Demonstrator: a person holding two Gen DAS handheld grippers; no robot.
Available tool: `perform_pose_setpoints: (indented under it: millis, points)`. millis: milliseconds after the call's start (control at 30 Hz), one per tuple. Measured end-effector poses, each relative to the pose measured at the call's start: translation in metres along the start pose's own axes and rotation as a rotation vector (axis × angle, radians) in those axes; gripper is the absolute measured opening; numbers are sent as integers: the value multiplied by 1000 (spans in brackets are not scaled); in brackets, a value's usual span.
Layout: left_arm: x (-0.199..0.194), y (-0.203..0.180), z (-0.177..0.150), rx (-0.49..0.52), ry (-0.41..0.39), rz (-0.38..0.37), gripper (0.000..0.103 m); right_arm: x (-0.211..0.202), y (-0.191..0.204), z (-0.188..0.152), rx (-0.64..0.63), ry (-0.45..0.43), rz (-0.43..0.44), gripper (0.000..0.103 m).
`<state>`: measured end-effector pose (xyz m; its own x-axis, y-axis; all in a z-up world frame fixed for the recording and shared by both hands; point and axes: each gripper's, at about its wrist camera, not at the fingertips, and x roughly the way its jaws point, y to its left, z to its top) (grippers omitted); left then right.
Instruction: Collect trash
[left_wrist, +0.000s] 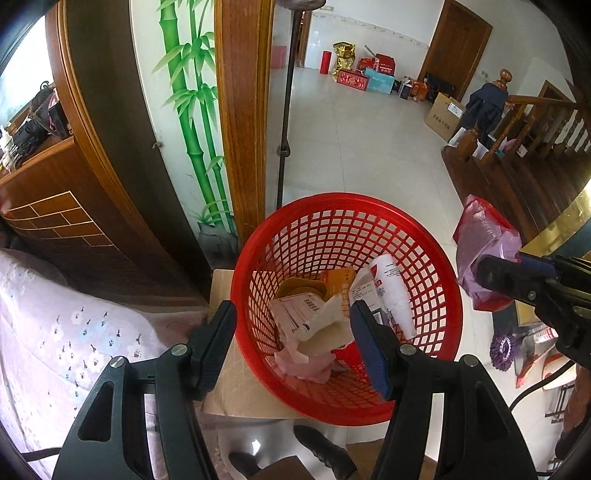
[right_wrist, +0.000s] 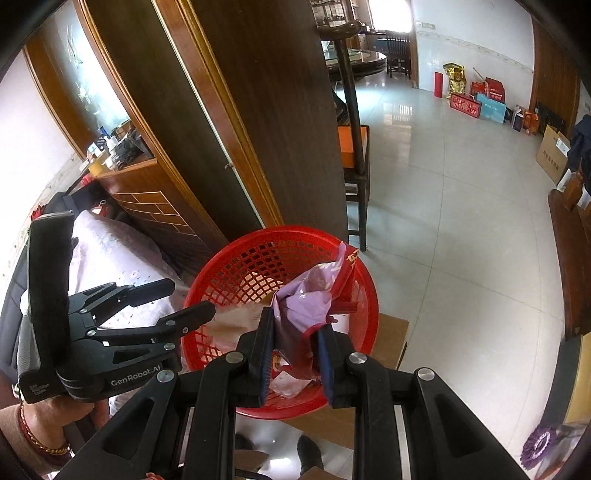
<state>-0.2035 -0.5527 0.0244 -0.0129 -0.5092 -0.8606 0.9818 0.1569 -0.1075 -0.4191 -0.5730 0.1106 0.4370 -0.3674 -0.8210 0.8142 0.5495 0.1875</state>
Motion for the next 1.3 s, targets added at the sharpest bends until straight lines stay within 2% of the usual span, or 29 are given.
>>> perform_pose_setpoints:
  millis: [67,133,167,200,300,367,467,533,600,800,900,1033,1200,1300]
  points:
    - [-1,0,0,-5,-6,3,78,0,0,0,-1,-3,0,25]
    - [-4,0,0,-9,-19,9,80,-1,-1,1,-2,-4,0,32]
    - [-5,0,-1,-11,-23,10,82,-1,-1,1,-2,-6,0,40]
    - [-5,1,-1,-12,-23,17,83,-3,-1,1,-1,-12,4,44]
    - [-11,3,-3,-20,-32,25,87,-7,0,2,-1,-30,3,45]
    - [-16,5,-5,-32,-42,33,93,-11,1,2,-1,-40,5,46]
    - [-29,3,-10,-46,-74,60,103,-18,1,-2,-2,-59,5,55]
    - [-37,1,-13,-48,-101,79,103,-24,1,-6,-1,-77,3,62]
    - [-46,-1,-18,-52,-127,110,103,-28,1,-9,1,-93,2,74]
    - [-81,-6,-38,-57,-225,146,103,-45,5,-27,-6,-150,-7,96]
    - [-103,-8,-52,-32,-292,165,103,-55,9,-39,-20,-175,-41,100]
    - [-136,-6,-71,-21,-368,199,103,-69,13,-57,21,-204,-70,103]
    - [-170,1,-99,-18,-400,203,103,-80,25,-79,72,-202,-128,103]
    - [-175,10,-111,-59,-363,186,103,-87,42,-92,64,-218,-144,103]
